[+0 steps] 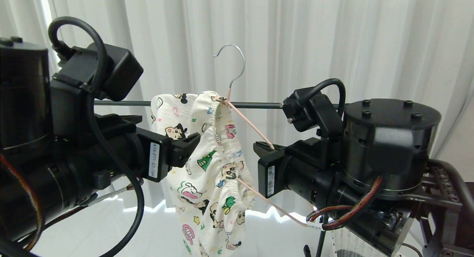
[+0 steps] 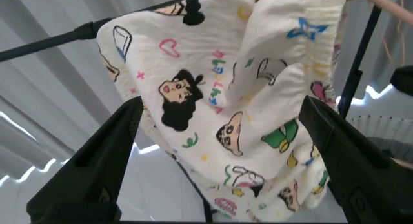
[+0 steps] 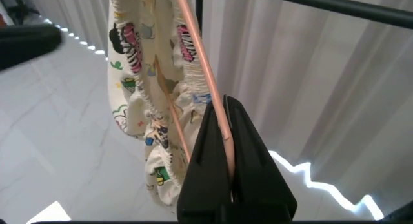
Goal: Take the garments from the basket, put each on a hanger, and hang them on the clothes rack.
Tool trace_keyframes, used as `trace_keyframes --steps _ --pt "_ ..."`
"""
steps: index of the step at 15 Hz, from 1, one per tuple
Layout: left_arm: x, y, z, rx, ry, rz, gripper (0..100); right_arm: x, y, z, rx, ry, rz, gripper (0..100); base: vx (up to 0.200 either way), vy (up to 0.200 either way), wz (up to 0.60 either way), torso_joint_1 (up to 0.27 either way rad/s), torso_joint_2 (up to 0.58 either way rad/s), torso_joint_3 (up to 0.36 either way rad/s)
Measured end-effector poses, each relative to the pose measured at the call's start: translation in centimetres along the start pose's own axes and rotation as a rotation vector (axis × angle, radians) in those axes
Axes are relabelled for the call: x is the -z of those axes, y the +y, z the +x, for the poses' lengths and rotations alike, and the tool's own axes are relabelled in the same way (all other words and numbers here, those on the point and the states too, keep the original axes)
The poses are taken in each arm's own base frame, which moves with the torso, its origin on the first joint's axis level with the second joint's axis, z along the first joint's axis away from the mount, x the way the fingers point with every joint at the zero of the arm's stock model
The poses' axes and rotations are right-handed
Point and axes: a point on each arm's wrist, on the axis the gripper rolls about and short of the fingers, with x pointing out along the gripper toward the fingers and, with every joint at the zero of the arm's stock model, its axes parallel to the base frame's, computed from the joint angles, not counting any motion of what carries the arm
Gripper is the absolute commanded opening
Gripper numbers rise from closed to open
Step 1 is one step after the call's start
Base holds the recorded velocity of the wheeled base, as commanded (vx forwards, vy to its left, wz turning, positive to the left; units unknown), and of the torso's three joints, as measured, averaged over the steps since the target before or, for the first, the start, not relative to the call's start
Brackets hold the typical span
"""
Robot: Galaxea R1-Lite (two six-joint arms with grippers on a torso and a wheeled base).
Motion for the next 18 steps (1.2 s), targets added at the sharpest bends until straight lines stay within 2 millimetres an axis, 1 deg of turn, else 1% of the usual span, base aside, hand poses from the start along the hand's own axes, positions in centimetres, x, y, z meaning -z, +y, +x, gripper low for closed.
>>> trace_keyframes --steps 3,5,7,9,11,14,16,18 --pt "1.2 1.2 -1.6 0.054 -0.012 0.0 100 0.7 -1.1 -1.2 0.011 0.025 -0.033 0 0.0 0.0 0.0 0.0 0.0 0.0" --pt "1.9 2.7 -2.8 0.141 -0.043 0.028 100 1.7 -2.3 -2.9 -0.015 0.065 -0.053 0 0.0 0.0 0.0 0.0 0.0 0.0" --pt "2.6 4.1 -4.1 0.275 -0.096 0.072 100 2.7 -3.4 -5.3 -0.093 0.104 -0.092 0 0.0 0.0 0.0 0.0 0.0 0.0" --pt "3.4 4.8 -5.1 0.377 -0.137 0.11 100 3.3 -4.3 -7.5 -0.179 0.118 -0.153 0 0.0 0.0 0.0 0.0 0.0 0.0" --pt "4.6 4.8 -5.4 0.449 -0.152 0.185 100 3.7 -4.7 -9.1 -0.257 0.118 -0.212 0 0.0 0.0 0.0 0.0 0.0 0.0" --pt "6.5 4.0 -5.5 0.588 -0.154 0.303 100 4.3 -5.0 -10.5 -0.328 0.124 -0.248 0 0.0 0.0 0.0 0.0 0.0 0.0" --pt "7.1 3.1 -5.6 0.678 -0.158 0.338 100 4.7 -4.4 -11.3 -0.373 0.128 -0.256 0 0.0 0.0 0.0 0.0 0.0 0.0" --pt "7.4 1.9 -5.3 0.765 -0.143 0.369 100 5.1 -3.7 -11.8 -0.42 0.137 -0.266 0 0.0 0.0 0.0 0.0 0.0 0.0"
